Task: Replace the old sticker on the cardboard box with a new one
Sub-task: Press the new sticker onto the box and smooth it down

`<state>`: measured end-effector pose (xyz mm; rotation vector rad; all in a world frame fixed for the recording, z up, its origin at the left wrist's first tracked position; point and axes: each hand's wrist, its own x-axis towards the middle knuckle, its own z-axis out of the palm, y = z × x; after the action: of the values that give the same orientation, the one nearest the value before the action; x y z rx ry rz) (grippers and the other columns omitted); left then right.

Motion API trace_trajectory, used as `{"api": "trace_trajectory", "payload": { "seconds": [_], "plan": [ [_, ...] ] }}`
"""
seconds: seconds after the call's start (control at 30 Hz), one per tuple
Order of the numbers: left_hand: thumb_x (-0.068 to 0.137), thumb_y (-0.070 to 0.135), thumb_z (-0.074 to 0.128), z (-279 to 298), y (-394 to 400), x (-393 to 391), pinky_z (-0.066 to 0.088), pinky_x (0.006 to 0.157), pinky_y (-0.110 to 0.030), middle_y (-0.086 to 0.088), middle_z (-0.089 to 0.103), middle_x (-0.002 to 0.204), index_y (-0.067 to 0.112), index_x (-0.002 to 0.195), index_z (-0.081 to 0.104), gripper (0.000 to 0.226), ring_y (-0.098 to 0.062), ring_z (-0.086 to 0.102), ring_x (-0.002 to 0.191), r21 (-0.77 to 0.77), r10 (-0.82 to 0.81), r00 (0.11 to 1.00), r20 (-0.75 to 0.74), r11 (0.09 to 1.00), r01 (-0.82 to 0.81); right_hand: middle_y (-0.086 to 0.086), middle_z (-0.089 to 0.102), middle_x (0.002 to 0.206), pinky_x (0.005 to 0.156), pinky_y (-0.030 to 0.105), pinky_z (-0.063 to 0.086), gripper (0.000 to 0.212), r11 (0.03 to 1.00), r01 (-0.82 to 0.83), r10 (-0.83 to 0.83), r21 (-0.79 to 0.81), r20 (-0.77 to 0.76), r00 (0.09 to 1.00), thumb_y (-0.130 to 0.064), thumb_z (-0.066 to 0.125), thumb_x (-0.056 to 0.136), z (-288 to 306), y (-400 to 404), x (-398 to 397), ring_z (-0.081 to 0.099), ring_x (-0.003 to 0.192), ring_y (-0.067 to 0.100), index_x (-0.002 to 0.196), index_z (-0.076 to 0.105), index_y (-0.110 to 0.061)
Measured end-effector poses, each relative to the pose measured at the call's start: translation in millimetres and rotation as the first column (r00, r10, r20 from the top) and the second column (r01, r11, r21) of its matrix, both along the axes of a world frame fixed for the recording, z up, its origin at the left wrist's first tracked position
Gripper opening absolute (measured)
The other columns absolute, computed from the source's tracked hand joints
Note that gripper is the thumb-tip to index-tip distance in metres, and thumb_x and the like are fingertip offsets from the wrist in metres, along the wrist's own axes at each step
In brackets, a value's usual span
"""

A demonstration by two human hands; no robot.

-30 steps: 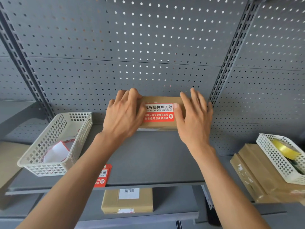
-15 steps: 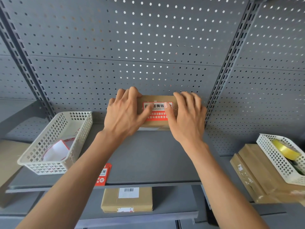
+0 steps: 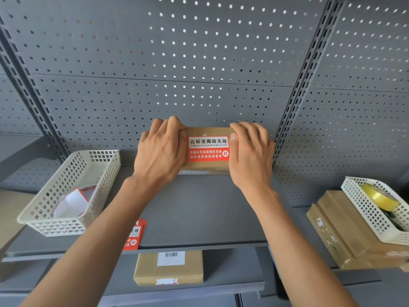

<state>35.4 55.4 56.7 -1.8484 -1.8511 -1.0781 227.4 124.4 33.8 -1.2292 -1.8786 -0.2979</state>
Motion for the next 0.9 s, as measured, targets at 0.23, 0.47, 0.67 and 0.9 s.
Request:
{"api": "trace_trajectory", "payload": {
  "seconds": [0.23,0.47,0.67,0.9],
  "plan": [
    [0.096,0.060,0.052,4,7,5,0.046,0.080,-0.045,0.001,0.060,0.095,0.014,0.103,0.048,0.046,-0.030,0.054,0.103,-0.049,0.056,0.998,0.036,0.997,-0.054,-0.002,0.067,0.118,0.091,0.047,0.037,0.052,0.993,0.103,-0.105,-0.058,-0.026,0.994,-0.061,0.035,0.098,12,-3,-20,0.051,0.124,0.029,0.113,0.065,-0.020],
    [0.082,0.076,0.052,5,10,-2,0.044,0.077,-0.041,-0.001,0.063,0.097,0.017,0.107,0.048,0.065,-0.026,0.056,0.105,-0.049,0.021,0.999,-0.026,0.999,-0.022,-0.002,0.064,0.129,0.091,0.049,0.038,0.058,0.994,0.094,-0.089,-0.053,0.093,0.992,-0.064,0.035,0.097,14,0,-16,0.049,0.128,0.028,0.124,0.062,-0.020],
    [0.076,0.086,0.051,0,5,-12,0.052,0.075,-0.044,0.001,0.063,0.103,0.014,0.111,0.054,0.080,-0.026,0.057,0.104,-0.011,-0.052,0.989,-0.137,0.999,0.051,0.000,0.033,0.164,0.104,0.057,0.034,0.073,0.990,-0.092,0.120,-0.109,0.290,0.949,-0.070,0.031,0.096,10,-7,11,0.027,0.151,0.025,0.151,0.038,-0.023],
    [0.071,0.092,0.049,1,7,-13,0.051,0.077,-0.045,0.002,0.064,0.107,0.016,0.112,0.051,0.086,-0.025,0.056,0.106,-0.028,-0.043,0.989,-0.144,0.999,0.039,0.001,0.033,0.164,0.108,0.066,0.031,0.075,0.991,-0.044,0.081,-0.127,0.308,0.948,-0.072,0.028,0.093,13,-10,3,0.029,0.150,0.027,0.151,0.037,-0.025]
  ]
}}
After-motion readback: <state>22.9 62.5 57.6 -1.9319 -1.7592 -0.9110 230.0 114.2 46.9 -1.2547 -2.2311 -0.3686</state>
